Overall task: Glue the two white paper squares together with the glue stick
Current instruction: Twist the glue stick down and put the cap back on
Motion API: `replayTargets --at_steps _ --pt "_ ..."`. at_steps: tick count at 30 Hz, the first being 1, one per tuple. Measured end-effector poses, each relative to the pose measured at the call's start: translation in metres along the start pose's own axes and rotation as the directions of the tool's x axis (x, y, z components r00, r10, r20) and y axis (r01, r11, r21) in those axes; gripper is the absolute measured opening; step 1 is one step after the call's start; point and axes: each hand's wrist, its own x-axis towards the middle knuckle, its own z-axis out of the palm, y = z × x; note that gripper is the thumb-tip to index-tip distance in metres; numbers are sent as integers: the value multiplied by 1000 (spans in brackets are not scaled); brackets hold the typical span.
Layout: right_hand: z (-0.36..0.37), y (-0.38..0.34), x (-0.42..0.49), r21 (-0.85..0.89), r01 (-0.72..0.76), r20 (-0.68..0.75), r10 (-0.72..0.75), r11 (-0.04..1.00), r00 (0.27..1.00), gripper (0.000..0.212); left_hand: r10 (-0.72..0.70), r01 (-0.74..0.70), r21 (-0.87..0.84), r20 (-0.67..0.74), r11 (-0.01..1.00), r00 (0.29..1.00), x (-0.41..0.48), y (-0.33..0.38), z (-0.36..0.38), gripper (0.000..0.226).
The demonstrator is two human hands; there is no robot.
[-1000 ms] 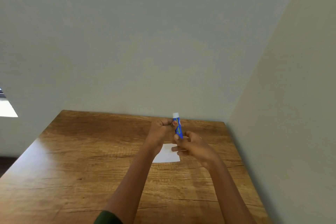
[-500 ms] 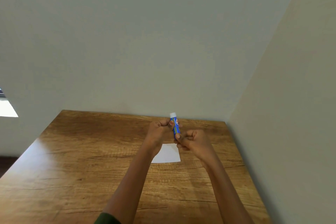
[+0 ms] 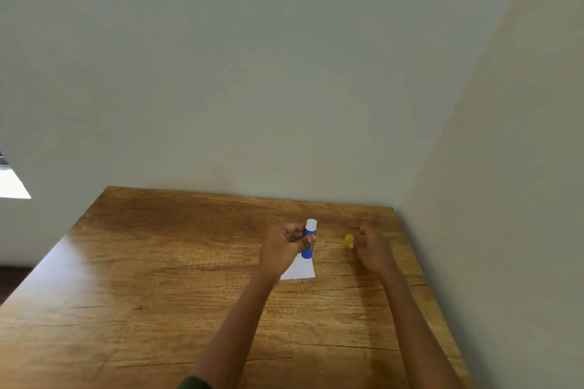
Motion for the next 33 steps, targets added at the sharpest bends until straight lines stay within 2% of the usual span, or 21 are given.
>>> replayTargets --at_steps 3,7,10,12,15,20,25,29,33 --pt "11 3 6 -17 16 -13 -17 1000 1000 39 69 -64 93 -43 994 997 -1 -5 4 28" --pt "21 0 12 -65 25 -73 -30 998 997 19 110 -105 126 -39 986 993 0 -7 8 30" --pt "16 -21 6 161 36 -117 -17 986 993 24 123 -115 168 -35 979 992 2 -8 9 31" --pt "7 -42 -4 356 78 -90 -49 931 995 23 136 -127 196 -35 972 990 2 -10 8 29" --pt "-5 -66 -18 474 150 -53 -141 868 989 18 157 -146 211 -34 967 987 2 -12 9 25" --pt "-7 -79 -26 365 212 -45 -210 906 977 19 140 -135 214 -8 967 990 1 -9 10 21" --pt "-1 -85 -31 160 252 -51 -247 954 968 22 128 -118 246 -27 962 991 -1 -6 11 9" --pt "6 -94 -38 6 249 -91 -247 969 965 26 137 -116 227 -80 967 987 -6 -7 12 28" --pt "9 -99 -40 -18 218 -141 -218 976 966 26 168 -131 238 -142 962 975 -10 -4 17 30"
